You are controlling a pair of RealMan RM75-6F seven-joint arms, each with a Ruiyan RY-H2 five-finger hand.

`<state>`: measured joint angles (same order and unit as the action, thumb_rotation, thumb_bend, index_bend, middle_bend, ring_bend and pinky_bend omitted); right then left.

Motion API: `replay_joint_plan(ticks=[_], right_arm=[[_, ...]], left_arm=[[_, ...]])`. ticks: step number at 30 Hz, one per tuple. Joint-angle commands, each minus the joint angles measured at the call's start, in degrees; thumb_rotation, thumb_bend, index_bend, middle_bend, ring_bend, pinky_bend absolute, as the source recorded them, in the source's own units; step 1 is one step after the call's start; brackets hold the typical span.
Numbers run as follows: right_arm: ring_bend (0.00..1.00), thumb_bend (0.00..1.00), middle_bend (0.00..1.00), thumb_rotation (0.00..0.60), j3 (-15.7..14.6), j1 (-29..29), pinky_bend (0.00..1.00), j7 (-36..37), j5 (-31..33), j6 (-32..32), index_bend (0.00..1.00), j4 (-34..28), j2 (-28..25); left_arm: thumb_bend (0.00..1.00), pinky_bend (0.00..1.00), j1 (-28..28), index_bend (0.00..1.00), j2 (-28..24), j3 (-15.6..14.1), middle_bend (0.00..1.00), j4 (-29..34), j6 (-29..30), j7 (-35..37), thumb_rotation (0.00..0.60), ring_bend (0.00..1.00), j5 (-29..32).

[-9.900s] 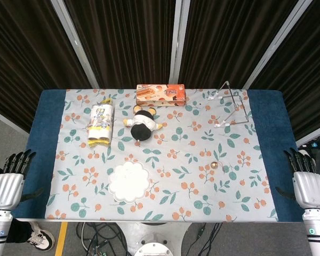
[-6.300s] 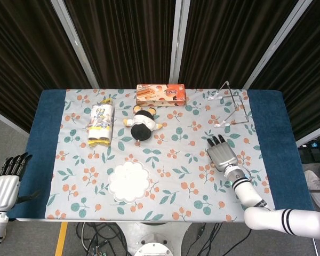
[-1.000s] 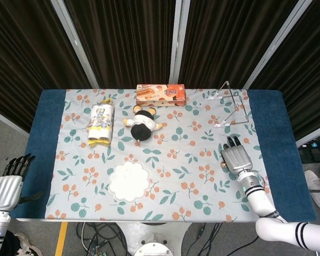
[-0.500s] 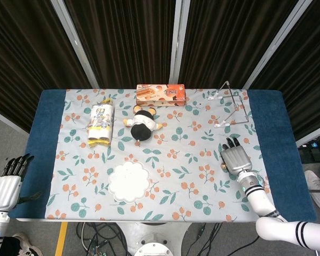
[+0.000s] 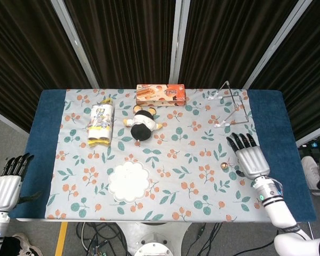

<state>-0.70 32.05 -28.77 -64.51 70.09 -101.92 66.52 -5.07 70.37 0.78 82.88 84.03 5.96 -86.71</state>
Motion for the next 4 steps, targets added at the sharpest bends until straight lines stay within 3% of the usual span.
replay_joint_plan(ticks=[1,4], right_arm=[[0.0,0.0,0.0,0.6,-3.45,-12.59,0.0,13.68,-13.75,17.49,0.0,3.82,-2.5],[0.0,0.0,0.0,0.6,-5.01,-18.79,0.0,18.77,-15.96,24.06,0.0,8.99,-1.49]], left_arm=[[0.02,0.02,-0.01,0.04,-0.42,0.18,0.0,0.64,0.37,-0.98,0.6,0.0,-0.15],[0.02,0.02,-0.05,0.04,-0.63,0.46,0.0,1.11,0.79,-2.32,0.6,0.0,-0.19]])
